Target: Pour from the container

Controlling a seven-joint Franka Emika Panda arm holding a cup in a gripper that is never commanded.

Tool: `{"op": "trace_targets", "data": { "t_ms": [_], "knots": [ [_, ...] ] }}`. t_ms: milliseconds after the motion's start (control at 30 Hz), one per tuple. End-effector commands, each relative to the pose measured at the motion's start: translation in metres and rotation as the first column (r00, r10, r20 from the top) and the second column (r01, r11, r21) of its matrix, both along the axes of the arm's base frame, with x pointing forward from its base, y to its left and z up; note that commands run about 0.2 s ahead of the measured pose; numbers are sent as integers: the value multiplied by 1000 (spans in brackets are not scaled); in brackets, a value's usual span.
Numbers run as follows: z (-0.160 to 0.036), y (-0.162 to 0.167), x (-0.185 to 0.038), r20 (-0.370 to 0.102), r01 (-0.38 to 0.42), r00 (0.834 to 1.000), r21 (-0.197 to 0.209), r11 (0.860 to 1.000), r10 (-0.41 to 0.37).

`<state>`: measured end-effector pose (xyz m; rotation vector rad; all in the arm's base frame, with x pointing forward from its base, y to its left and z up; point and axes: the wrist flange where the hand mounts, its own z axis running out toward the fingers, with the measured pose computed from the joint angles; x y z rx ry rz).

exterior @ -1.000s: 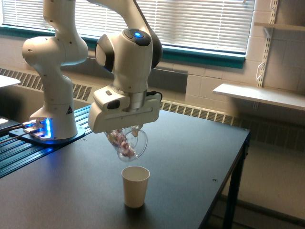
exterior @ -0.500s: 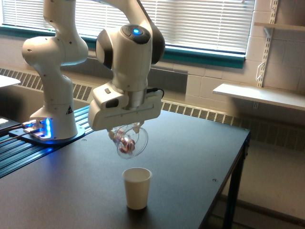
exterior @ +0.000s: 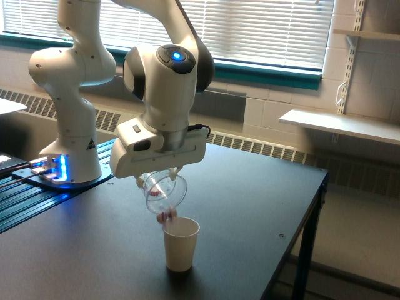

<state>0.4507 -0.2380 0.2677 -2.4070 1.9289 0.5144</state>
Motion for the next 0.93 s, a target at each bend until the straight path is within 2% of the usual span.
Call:
{"op": "trace_targets", "data": {
  "t_ms": [33, 200, 367, 467, 533, 600, 667, 700, 733, 800, 833, 933],
  "knots": [
    [11, -1, 8, 25, 0, 1000, -32, 999, 0],
    [8, 3, 6, 14, -2, 1000, -9, 1000, 2],
    [7, 6, 8, 14, -5, 1000, -14, 1000, 5],
    [6, 8, 10, 13, -10, 1000, -29, 1000, 11],
    [5, 11, 12, 0, -20, 1000, -61, 998, 20],
    [3, 16, 15, -16, -33, 999, -121, 992, 31],
    [3, 17, 15, -9, -27, 1000, -119, 992, 26],
    [1, 20, 16, -25, -44, 999, -145, 989, 41],
    [1, 21, 16, -18, -40, 999, -147, 988, 38],
    [7, 16, 18, 31, -18, 999, -123, 992, 22],
    [6, 18, 17, 23, -20, 999, -138, 990, 23],
    [7, 19, 16, 22, -21, 999, -140, 990, 25]
  ]
}}
